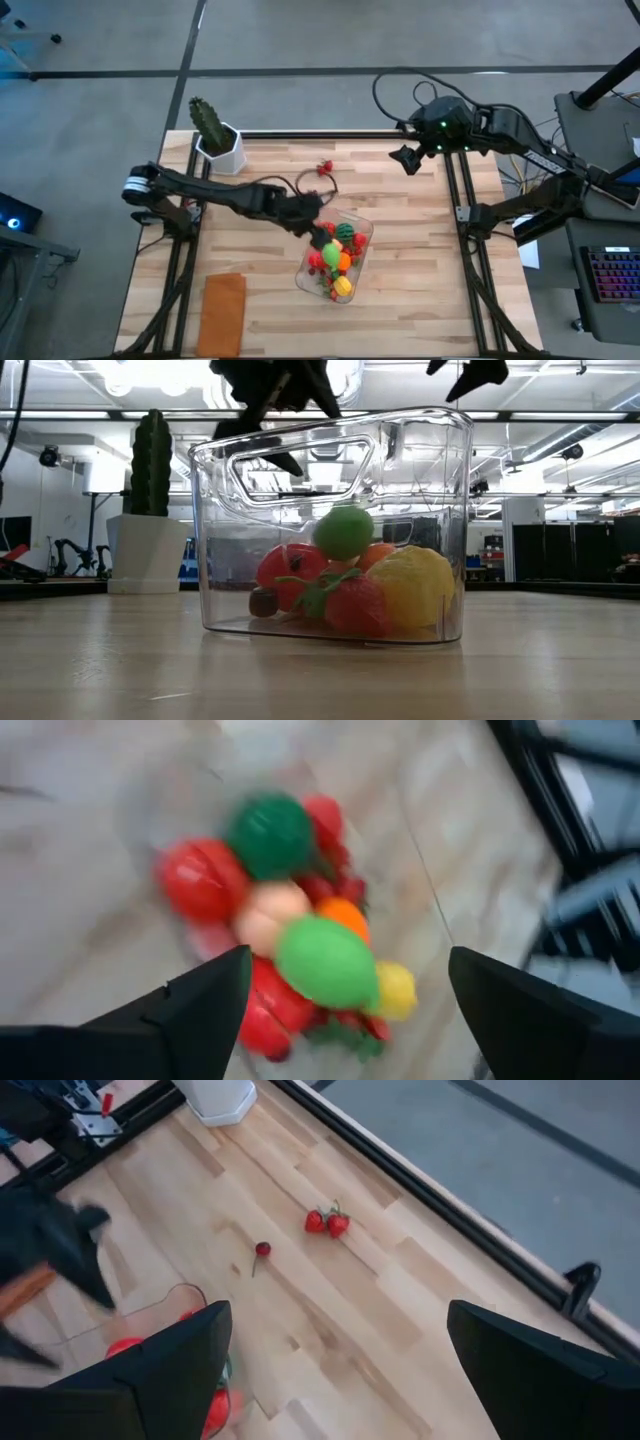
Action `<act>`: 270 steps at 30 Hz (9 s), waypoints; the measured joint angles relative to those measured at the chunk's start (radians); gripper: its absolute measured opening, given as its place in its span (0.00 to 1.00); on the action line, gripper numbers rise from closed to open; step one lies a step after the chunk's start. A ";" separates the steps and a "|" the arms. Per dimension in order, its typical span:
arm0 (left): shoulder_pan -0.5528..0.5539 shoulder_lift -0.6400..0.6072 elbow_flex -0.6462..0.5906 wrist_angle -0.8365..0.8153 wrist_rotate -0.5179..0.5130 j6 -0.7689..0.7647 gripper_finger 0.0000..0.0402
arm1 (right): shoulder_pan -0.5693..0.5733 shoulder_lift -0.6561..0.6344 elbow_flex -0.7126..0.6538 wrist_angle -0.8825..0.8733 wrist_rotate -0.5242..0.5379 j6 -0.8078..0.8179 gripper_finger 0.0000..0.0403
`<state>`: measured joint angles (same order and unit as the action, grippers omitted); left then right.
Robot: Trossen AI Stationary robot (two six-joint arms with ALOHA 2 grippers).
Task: Pick and placing Produce into tupperware
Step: Put the red cherry into the transparent bin, then put the red strawberry into the transparent bin
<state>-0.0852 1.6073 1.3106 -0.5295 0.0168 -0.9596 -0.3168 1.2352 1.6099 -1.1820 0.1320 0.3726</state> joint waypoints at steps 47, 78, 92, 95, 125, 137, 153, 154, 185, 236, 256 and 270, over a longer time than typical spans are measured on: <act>0.391 0.305 -0.002 -0.001 -0.100 0.076 0.76 | 0.000 0.010 -0.064 0.072 0.080 0.092 0.90; 0.396 0.323 -0.003 0.004 -0.079 -0.050 0.51 | 0.000 0.010 -0.065 0.073 0.080 0.144 0.90; 0.399 0.356 0.002 0.016 -0.081 -0.081 0.51 | 0.000 0.010 -0.065 0.072 0.081 0.144 0.90; 0.399 0.356 0.002 0.017 -0.082 -0.079 0.51 | 0.000 0.010 -0.065 0.072 0.082 0.143 0.90; 0.357 0.343 0.022 0.025 -0.110 -0.051 0.30 | 0.000 0.010 -0.067 0.072 0.105 0.124 0.90; 0.357 0.343 0.009 0.018 -0.125 -0.053 0.30 | 0.000 0.010 -0.069 0.071 0.105 0.113 0.90; 0.357 0.343 0.009 0.022 -0.119 -0.050 0.20 | 0.000 0.010 -0.069 0.070 0.105 0.113 0.90; 0.357 0.343 0.009 0.022 -0.116 -0.049 0.20 | 0.000 0.010 -0.069 0.070 0.105 0.113 0.90; -0.017 0.088 0.011 0.153 0.007 0.042 0.20 | 0.000 0.010 -0.073 0.055 0.044 0.016 0.90; -0.099 -0.618 -0.376 -0.417 -0.531 -0.404 0.68 | -0.215 1.120 0.486 0.122 -0.262 -0.032 0.76; -0.098 -0.649 -0.419 -0.414 -0.548 -0.423 0.68 | -0.220 1.205 0.524 0.114 -0.260 -0.031 0.59; -0.097 -0.648 -0.424 -0.414 -0.547 -0.422 0.68 | -0.220 1.221 0.517 0.124 -0.243 -0.034 0.48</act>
<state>-0.1826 0.9596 0.8868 -0.9435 -0.5301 -1.3819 -0.5373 2.4565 2.1265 -1.0576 -0.1113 0.3386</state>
